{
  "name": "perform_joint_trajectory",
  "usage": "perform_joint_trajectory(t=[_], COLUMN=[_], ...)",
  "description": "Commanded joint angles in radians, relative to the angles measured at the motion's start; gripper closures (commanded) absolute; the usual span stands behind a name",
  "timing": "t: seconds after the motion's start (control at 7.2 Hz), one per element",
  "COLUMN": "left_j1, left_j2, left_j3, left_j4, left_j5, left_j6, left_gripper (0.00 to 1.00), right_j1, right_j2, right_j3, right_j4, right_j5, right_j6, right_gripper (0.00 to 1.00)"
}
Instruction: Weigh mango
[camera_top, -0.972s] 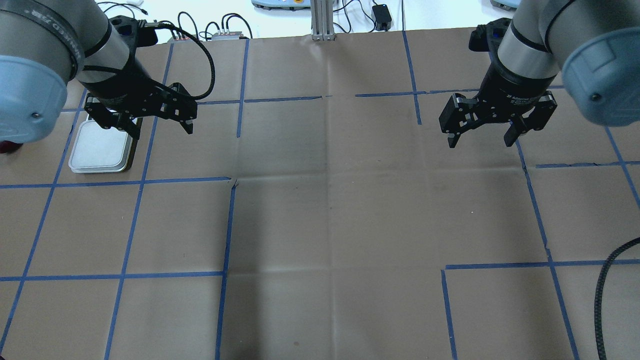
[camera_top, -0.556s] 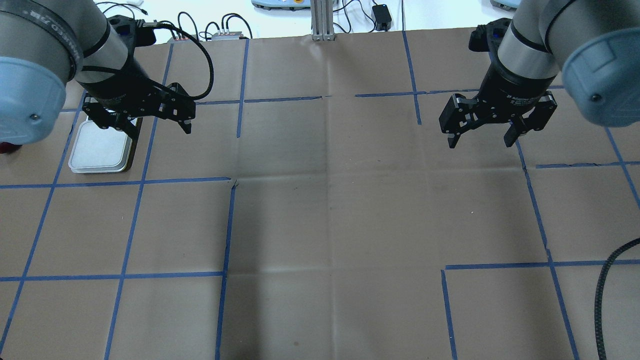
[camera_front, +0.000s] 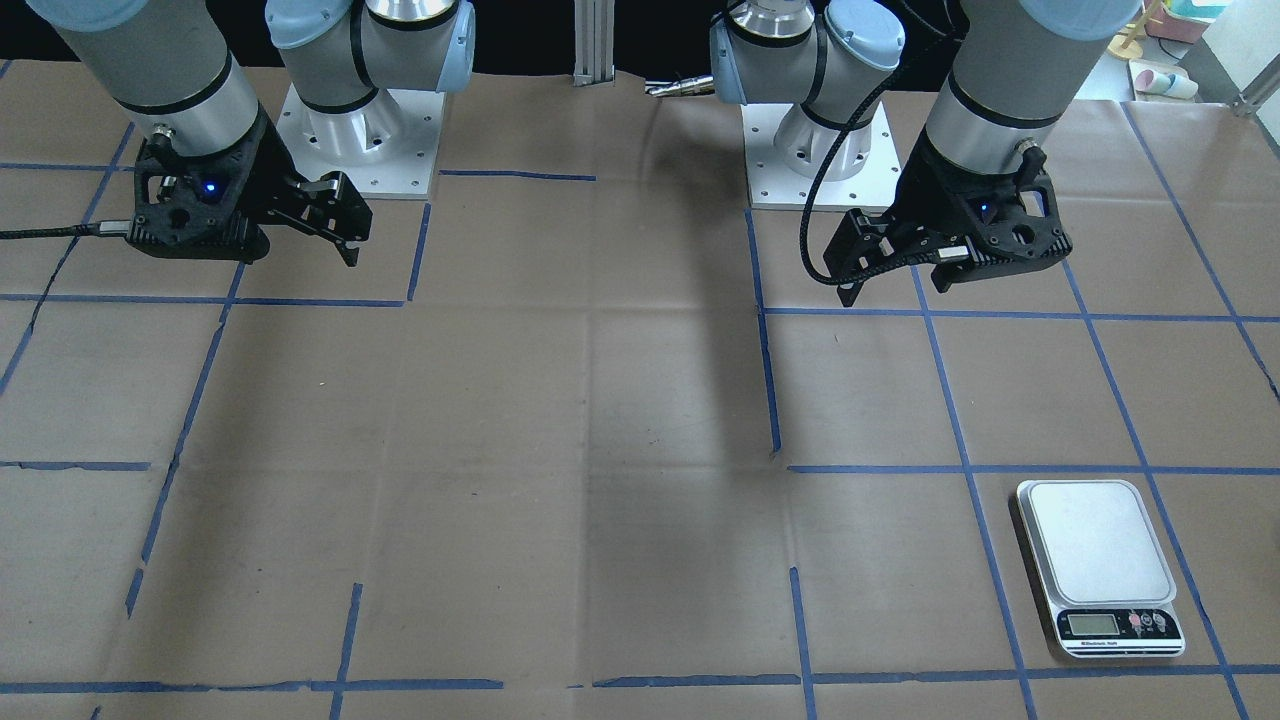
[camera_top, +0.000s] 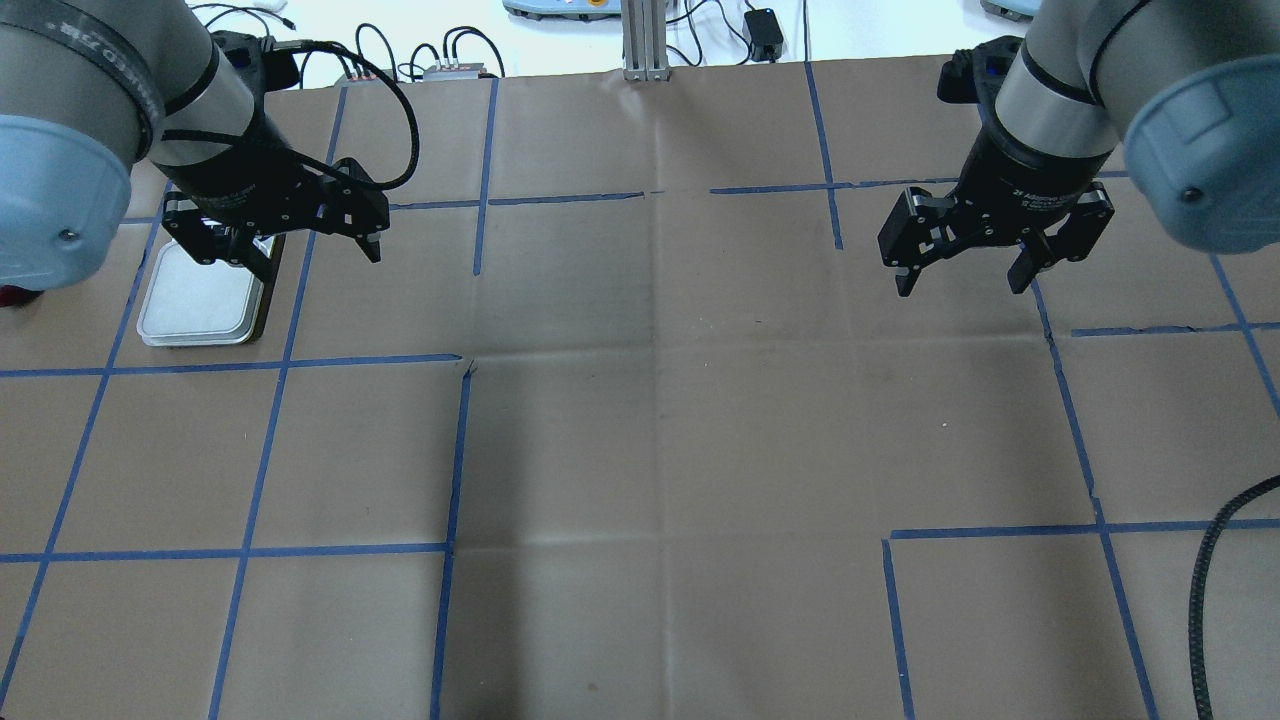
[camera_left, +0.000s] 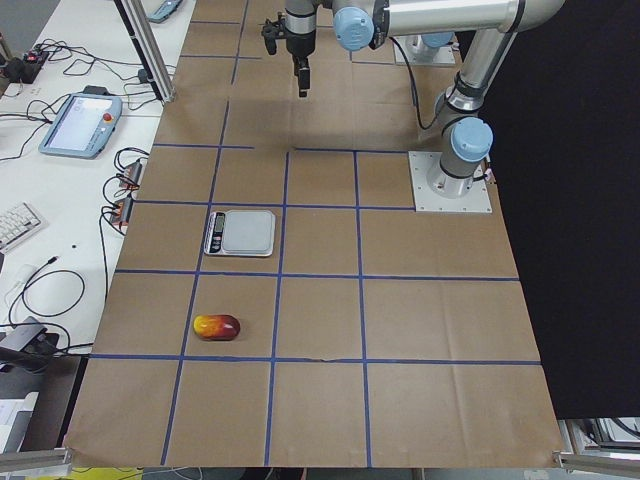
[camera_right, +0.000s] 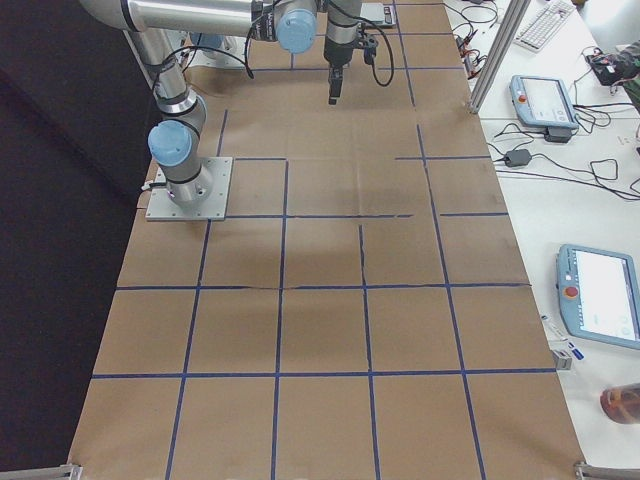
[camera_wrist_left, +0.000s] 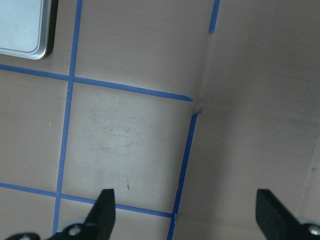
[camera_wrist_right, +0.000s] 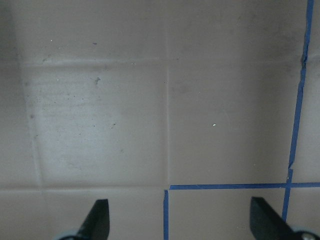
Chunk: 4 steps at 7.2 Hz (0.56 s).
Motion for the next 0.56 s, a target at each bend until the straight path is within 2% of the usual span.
perform_joint_trajectory(t=[0.0,0.28,0.42], left_j1=[0.0,0.047,0.125], left_j2=[0.001,0.009,0.004], left_j3=[-0.001,-0.001,-0.001], left_j4=[-0.004,0.001,-0.001], left_j5=[0.001,0.001,0.002], left_j6=[0.01,0.102,0.177], left_gripper=[0.0,0.0,0.0], right_j1=[0.0,0.0,0.0], right_j2=[0.0,0.0,0.0], right_j3=[0.0,0.0,0.0], right_j4=[0.0,0.0,0.0], right_j5=[0.0,0.0,0.0], right_j6=[0.0,0.0,0.0], right_gripper=[0.0,0.0,0.0])
